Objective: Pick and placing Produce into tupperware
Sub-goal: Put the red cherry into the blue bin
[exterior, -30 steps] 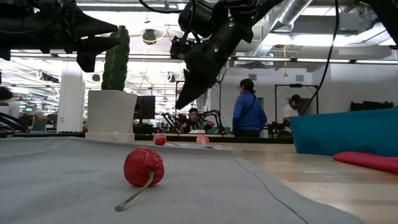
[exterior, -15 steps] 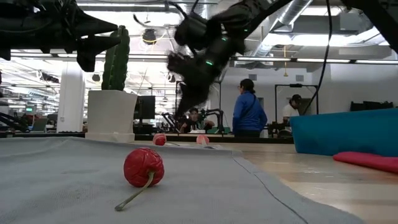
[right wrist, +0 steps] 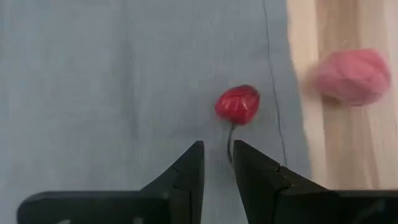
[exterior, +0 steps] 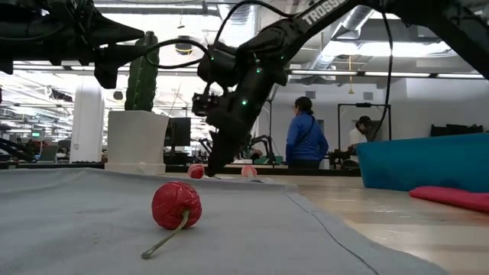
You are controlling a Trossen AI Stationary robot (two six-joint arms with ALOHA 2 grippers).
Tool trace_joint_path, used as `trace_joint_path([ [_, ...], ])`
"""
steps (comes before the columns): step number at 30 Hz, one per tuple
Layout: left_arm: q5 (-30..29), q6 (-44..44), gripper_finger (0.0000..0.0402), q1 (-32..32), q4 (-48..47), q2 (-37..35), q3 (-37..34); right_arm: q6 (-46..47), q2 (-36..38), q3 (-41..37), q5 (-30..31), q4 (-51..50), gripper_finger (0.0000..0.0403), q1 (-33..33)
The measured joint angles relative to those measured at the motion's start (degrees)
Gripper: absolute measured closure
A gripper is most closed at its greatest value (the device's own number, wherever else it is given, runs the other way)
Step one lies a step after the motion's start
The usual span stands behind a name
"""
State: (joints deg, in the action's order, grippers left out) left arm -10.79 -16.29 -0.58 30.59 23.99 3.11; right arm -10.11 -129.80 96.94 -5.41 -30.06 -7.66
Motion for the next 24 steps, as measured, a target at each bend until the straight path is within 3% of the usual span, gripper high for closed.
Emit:
trace_joint_path([
  [9, 0.00, 0.07, 0.0254, 0.00, 0.00, 0.00, 0.00, -0.65, -2.76, 2.85, -0.56, 0.23, 0.0301, 0.07],
  [17, -0.02, 0.04, 0.0254, 0.00, -0.01, 0.00, 0.00, -0.43, -2.36, 2.80, -0.65, -0.47, 0.0387, -0.37],
  [24, -0.06, 0.33, 0.0254, 0.00, -0.02, 0.00, 0.00, 0.41, -2.29, 2.80, -0.59, -1.02, 0.0392, -0.26],
])
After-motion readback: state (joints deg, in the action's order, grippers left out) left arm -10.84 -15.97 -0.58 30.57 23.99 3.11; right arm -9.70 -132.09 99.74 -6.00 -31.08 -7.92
